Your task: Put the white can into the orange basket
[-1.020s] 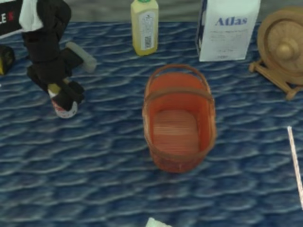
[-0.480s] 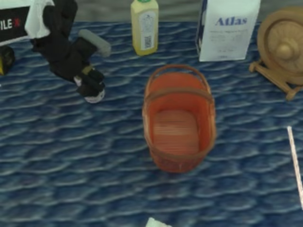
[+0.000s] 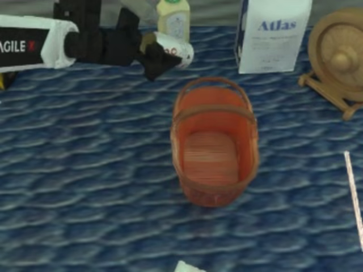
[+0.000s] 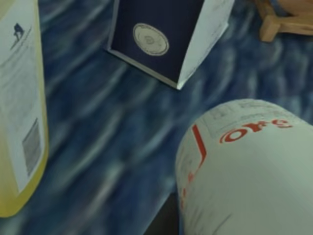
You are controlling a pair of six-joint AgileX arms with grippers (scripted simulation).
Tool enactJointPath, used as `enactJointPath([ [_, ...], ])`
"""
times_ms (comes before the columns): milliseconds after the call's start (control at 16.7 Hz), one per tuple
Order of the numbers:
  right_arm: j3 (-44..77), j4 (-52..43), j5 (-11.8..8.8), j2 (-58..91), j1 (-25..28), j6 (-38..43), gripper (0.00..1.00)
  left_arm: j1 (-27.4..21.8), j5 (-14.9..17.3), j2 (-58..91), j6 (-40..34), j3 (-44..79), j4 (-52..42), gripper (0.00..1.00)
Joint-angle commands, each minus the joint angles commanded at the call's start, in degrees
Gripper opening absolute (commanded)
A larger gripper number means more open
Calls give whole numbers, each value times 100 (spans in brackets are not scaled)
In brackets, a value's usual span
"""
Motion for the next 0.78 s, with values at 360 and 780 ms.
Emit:
enactJointPath([
  [360, 0, 0, 0, 0, 0, 0, 100, -222, 2100, -486, -1032, -883, 3065, 0],
  [780, 0, 0, 0, 0, 0, 0, 100, -316, 3054, -816, -1458, -1259, 4254, 0],
])
